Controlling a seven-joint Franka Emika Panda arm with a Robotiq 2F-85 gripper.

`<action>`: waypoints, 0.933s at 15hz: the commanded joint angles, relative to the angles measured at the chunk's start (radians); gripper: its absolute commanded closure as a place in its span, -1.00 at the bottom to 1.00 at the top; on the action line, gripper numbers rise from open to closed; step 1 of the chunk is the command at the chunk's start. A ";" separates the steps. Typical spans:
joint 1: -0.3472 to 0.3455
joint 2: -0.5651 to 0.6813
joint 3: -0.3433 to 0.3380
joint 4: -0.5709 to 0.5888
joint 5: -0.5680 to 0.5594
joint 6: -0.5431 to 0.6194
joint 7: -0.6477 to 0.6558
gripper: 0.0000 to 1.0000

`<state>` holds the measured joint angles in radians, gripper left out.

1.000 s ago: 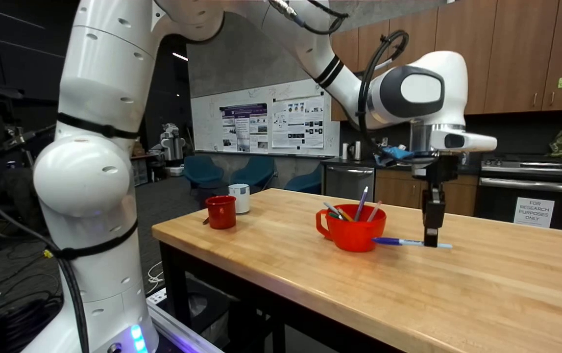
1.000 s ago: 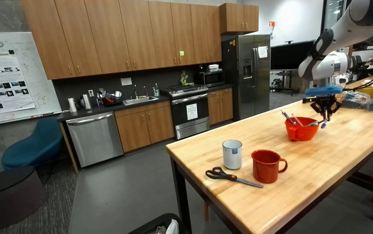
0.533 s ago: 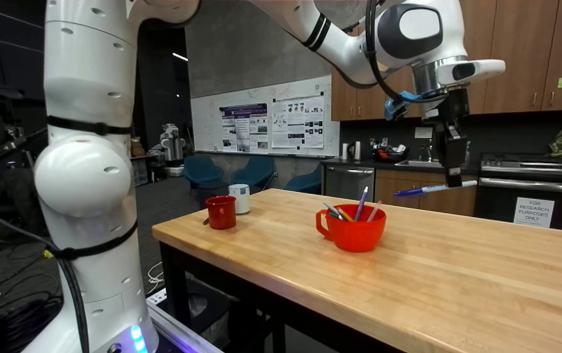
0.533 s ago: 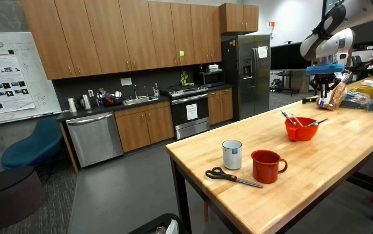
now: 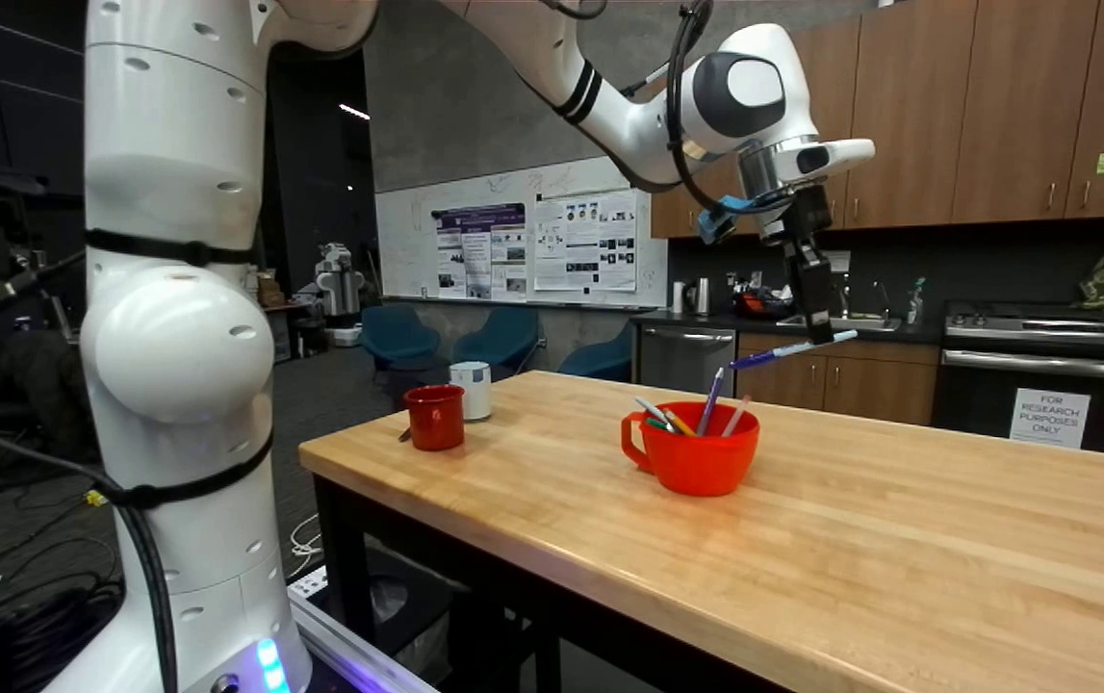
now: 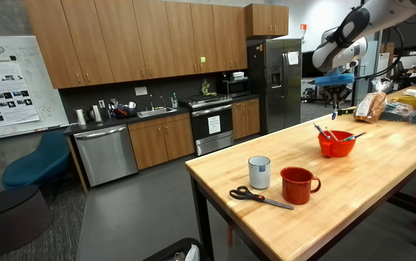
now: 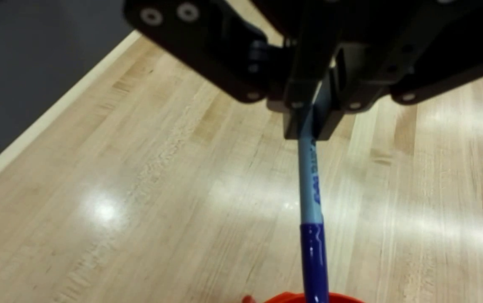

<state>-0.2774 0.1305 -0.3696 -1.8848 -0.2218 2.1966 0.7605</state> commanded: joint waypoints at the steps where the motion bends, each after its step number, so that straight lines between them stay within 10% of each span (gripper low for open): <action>1: 0.022 -0.006 0.002 0.006 -0.103 0.019 0.162 0.94; 14: 0.112 -0.050 0.087 -0.140 -0.506 -0.079 0.567 0.94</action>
<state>-0.1870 0.1268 -0.3020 -1.9669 -0.6517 2.1561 1.2548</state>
